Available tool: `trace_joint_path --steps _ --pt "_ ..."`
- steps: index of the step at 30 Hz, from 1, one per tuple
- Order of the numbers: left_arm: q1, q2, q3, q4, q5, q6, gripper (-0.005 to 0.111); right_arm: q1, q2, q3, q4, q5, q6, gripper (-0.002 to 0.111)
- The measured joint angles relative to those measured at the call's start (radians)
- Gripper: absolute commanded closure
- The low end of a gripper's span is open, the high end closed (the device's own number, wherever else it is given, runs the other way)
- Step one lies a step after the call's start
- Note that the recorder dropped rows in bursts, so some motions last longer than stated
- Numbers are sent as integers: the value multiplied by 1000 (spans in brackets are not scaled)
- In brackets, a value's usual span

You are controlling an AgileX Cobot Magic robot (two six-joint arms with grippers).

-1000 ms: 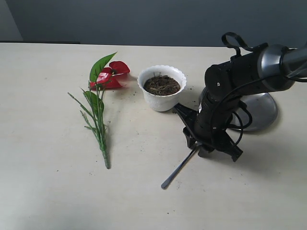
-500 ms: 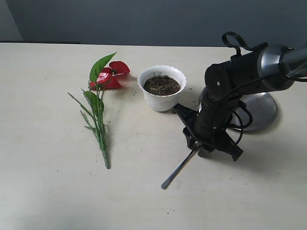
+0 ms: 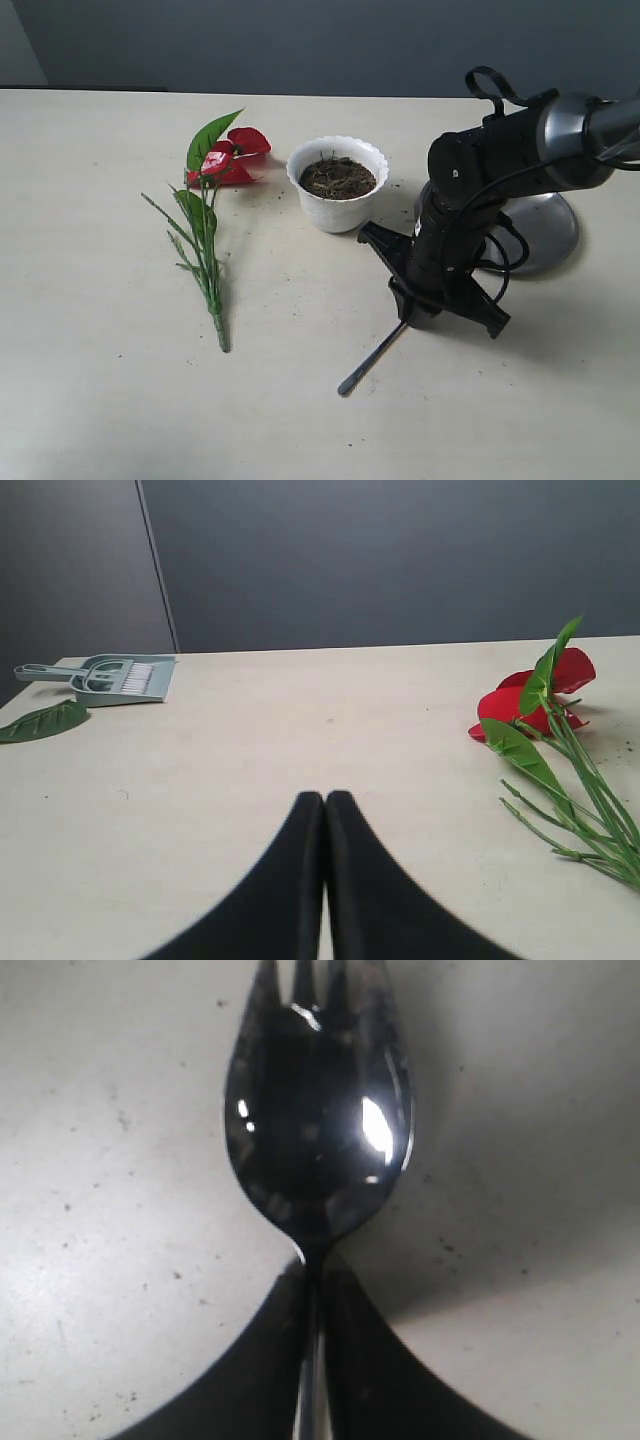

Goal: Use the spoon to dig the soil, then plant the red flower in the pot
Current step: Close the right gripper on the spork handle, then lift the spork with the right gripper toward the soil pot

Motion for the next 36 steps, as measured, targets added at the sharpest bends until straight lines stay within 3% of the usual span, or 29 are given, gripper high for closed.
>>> trace_joint_path --steps 5,10,28,36 --pt "0 0 0 0 0 0 106 0 0 0 4 0 -6 95" --pt "0 0 0 0 0 0 106 0 0 0 4 2 -11 109" --pt "0 0 0 0 0 0 106 0 -15 2 -52 -5 -11 109" --pt "0 0 0 0 0 0 106 5 -143 4 -131 -15 -54 109"
